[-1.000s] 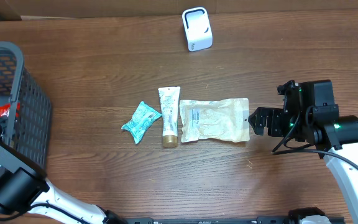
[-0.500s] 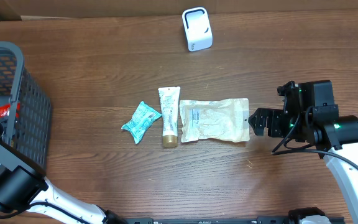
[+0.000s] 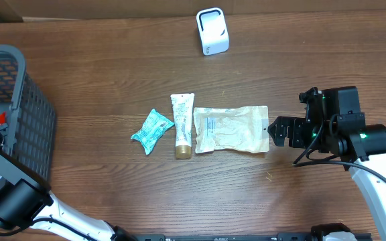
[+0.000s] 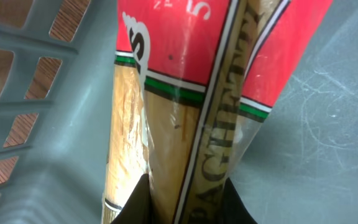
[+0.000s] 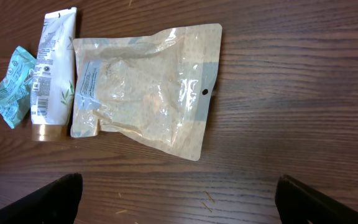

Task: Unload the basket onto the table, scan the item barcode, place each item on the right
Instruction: 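Reach the left gripper into the basket and grasp the red-orange pasta pack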

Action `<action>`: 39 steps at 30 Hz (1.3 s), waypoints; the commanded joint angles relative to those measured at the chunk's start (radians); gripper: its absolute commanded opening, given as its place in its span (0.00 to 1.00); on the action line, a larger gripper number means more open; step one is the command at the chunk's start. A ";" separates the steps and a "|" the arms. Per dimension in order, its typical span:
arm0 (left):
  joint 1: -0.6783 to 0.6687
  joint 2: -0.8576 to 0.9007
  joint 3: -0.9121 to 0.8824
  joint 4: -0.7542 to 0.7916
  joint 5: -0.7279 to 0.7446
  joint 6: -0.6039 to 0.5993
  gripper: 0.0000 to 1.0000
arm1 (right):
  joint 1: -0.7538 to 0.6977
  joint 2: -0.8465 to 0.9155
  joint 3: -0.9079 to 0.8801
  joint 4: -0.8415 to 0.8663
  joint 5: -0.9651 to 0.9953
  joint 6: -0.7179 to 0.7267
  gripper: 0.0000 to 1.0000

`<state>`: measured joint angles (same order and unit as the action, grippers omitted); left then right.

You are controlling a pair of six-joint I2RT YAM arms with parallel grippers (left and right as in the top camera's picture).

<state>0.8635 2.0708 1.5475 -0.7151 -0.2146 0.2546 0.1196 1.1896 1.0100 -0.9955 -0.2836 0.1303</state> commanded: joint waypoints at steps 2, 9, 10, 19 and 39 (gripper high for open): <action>-0.001 0.092 -0.008 -0.093 0.171 -0.062 0.04 | 0.006 -0.002 0.024 0.002 0.002 -0.001 1.00; -0.001 0.092 0.361 -0.352 0.366 -0.087 0.04 | 0.006 -0.002 0.024 0.002 0.002 -0.001 1.00; -0.002 0.092 0.413 -0.380 0.391 -0.088 0.04 | 0.006 -0.002 0.024 0.004 0.002 -0.001 1.00; -0.035 0.087 0.863 -0.592 0.581 -0.119 0.04 | 0.006 -0.002 0.024 0.010 0.002 -0.001 1.00; -0.202 -0.275 1.154 -0.640 0.607 -0.219 0.04 | 0.006 -0.002 0.024 0.018 0.002 -0.001 1.00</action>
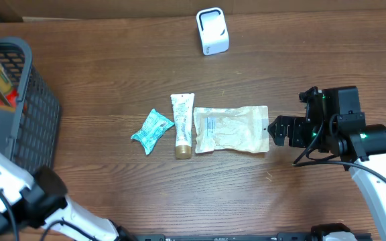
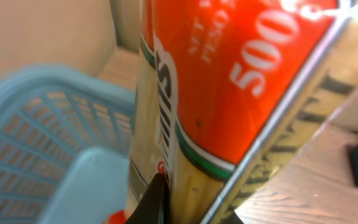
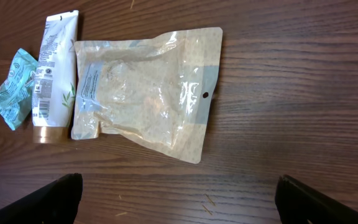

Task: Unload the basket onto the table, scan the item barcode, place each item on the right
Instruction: 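Reach the left gripper into the basket and grasp the red-orange pasta pack, then drop the pasta pack onto the table beside the tube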

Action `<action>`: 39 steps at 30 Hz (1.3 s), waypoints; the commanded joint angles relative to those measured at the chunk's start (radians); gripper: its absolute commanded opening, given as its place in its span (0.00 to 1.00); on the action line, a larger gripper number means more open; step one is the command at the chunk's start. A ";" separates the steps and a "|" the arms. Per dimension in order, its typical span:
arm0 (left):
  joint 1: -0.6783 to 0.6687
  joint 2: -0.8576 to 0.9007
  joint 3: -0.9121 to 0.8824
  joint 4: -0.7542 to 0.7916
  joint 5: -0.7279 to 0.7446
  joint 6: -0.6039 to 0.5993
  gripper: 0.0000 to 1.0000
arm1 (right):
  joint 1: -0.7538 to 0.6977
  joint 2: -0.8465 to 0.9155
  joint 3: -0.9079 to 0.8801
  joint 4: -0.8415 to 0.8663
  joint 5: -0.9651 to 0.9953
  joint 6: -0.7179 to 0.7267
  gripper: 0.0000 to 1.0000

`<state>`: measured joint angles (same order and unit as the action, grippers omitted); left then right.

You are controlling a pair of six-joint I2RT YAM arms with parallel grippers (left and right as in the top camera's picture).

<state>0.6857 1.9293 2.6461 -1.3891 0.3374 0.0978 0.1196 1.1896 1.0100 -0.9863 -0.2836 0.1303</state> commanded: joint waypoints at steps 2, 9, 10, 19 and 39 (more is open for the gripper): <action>-0.048 -0.187 0.055 0.042 0.054 -0.076 0.04 | 0.006 -0.002 0.024 0.007 0.002 -0.001 1.00; -0.200 -0.339 0.055 -0.034 0.052 -0.158 0.04 | 0.006 -0.002 0.024 0.008 -0.006 0.000 1.00; -0.227 -0.343 0.055 -0.056 0.051 -0.158 0.04 | 0.006 -0.002 0.024 0.007 -0.006 0.000 1.00; -0.457 -0.269 -0.057 -0.300 -0.006 -0.154 0.04 | 0.006 -0.002 0.024 0.000 -0.006 -0.001 1.00; -0.595 -0.196 -0.302 -0.085 -0.041 -0.180 0.43 | 0.006 -0.002 0.024 0.031 -0.111 -0.009 1.00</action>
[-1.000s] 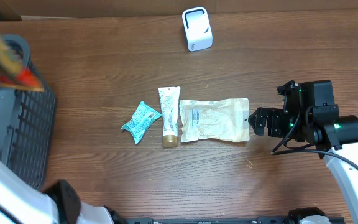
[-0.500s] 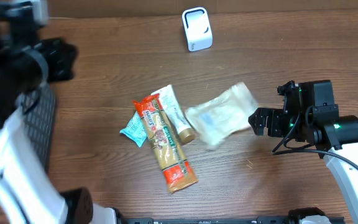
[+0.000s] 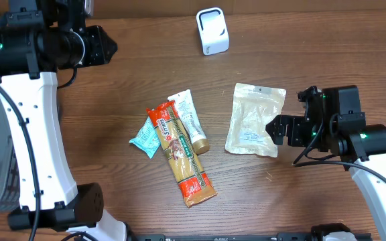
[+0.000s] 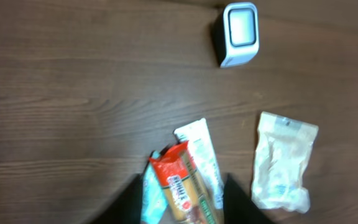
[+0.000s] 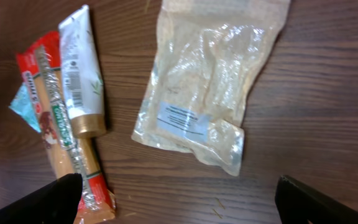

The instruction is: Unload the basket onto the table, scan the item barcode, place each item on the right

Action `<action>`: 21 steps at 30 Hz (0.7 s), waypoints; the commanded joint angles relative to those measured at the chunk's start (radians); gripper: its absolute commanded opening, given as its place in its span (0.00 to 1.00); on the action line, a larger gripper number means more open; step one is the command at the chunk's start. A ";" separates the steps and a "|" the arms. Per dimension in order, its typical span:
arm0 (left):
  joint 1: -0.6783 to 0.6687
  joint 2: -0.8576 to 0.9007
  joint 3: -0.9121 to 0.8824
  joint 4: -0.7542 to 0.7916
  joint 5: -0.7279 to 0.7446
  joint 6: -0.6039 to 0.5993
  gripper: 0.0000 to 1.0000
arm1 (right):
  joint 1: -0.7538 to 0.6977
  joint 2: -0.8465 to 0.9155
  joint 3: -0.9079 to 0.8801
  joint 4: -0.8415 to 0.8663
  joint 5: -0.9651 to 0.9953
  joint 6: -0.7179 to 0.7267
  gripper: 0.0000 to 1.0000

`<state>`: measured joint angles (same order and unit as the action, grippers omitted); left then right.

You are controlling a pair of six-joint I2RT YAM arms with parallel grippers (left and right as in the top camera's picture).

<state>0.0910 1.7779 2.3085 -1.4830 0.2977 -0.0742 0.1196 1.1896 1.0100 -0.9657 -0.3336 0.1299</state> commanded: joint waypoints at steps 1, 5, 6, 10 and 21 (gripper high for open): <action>0.001 -0.050 0.042 0.010 -0.002 -0.008 0.50 | 0.006 -0.002 0.024 0.014 -0.075 -0.008 1.00; 0.010 -0.077 0.067 0.022 -0.002 -0.008 0.77 | 0.010 -0.002 0.024 0.019 -0.124 -0.009 1.00; 0.012 -0.087 0.068 0.030 -0.002 -0.008 0.81 | 0.019 -0.002 0.024 0.021 -0.132 -0.013 1.00; 0.016 -0.121 0.068 0.055 -0.002 -0.008 0.95 | 0.093 0.000 0.024 0.032 -0.132 -0.020 0.99; 0.020 -0.180 0.068 0.016 -0.047 -0.001 1.00 | 0.397 0.148 0.025 0.248 -0.013 0.236 0.88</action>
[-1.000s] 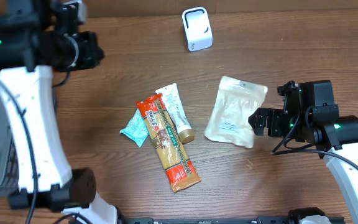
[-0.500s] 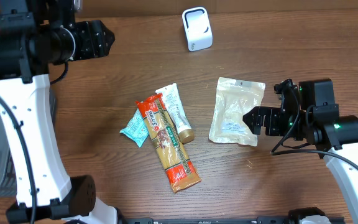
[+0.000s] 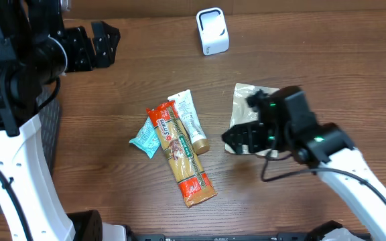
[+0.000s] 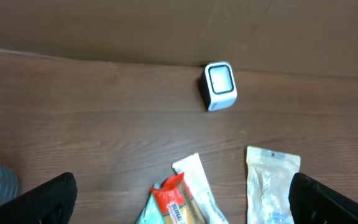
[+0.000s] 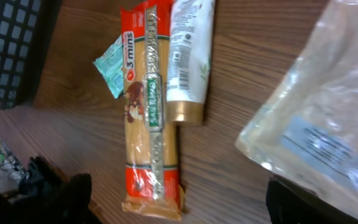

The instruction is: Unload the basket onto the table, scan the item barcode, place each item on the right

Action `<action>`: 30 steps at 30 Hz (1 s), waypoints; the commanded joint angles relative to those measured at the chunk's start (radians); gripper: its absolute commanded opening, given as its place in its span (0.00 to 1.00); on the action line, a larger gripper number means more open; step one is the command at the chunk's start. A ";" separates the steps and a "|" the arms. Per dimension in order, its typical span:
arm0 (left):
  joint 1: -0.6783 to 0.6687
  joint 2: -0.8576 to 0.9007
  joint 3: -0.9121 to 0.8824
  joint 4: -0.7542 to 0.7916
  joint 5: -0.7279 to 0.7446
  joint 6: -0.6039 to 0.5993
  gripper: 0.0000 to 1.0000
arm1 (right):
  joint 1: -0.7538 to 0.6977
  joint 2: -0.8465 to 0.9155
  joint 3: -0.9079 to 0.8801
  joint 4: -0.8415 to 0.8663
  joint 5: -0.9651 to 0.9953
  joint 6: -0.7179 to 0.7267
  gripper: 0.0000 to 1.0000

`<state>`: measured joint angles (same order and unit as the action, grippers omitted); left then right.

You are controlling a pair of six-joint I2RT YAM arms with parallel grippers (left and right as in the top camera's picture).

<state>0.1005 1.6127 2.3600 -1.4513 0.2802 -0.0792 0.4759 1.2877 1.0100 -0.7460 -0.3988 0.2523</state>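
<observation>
A red and tan spaghetti pack (image 3: 179,158) lies slantwise mid-table, resting partly on a teal packet (image 3: 142,138) and touching a white tube (image 3: 191,122). The white scanner (image 3: 212,31) stands at the back. My right gripper (image 3: 240,124) hangs open over the near-left part of a clear pouch (image 3: 248,100). Its wrist view takes in the spaghetti pack (image 5: 148,124), the tube (image 5: 188,56) and the pouch (image 5: 319,137). At the back left my left gripper (image 3: 99,47) is open and empty. From there it looks at the scanner (image 4: 219,85) and the pouch (image 4: 271,183).
A dark mesh basket (image 5: 11,43) stands at the left edge, mostly hidden under my left arm in the overhead view. A cardboard wall (image 4: 166,28) runs behind the scanner. Bare wood (image 3: 327,60) lies right of the scanner.
My right arm has come in from the right side and now hangs over the pouch, looking at the spaghetti pack. My left gripper's fingers stand wider apart. The items lie as before.
My left gripper was shut on the spaghetti pack inside the basket, then held it raised over the basket. Later the pack lay mid-table on the teal packet, the pouch had shifted right and turned, and my left gripper was empty. My right arm has now moved in.
</observation>
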 commanded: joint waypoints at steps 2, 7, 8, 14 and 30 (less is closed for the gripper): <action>0.011 -0.010 0.016 -0.039 -0.029 0.004 1.00 | 0.061 0.101 0.026 0.054 0.088 0.170 0.88; 0.010 0.002 0.016 -0.045 -0.029 0.004 0.99 | 0.024 0.199 0.079 0.000 0.152 0.179 0.88; 0.010 0.004 0.016 -0.045 -0.029 0.004 1.00 | 0.003 0.202 0.093 -0.016 0.161 0.178 0.89; 0.010 0.005 0.016 -0.044 -0.029 0.004 1.00 | -0.243 0.204 0.124 -0.077 0.043 0.065 0.96; 0.010 0.005 0.016 -0.044 -0.029 0.004 0.99 | -0.538 0.510 0.102 -0.092 -0.285 -0.357 0.93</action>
<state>0.1005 1.6123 2.3611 -1.4963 0.2569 -0.0788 -0.0383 1.7443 1.1145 -0.8513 -0.6224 -0.0177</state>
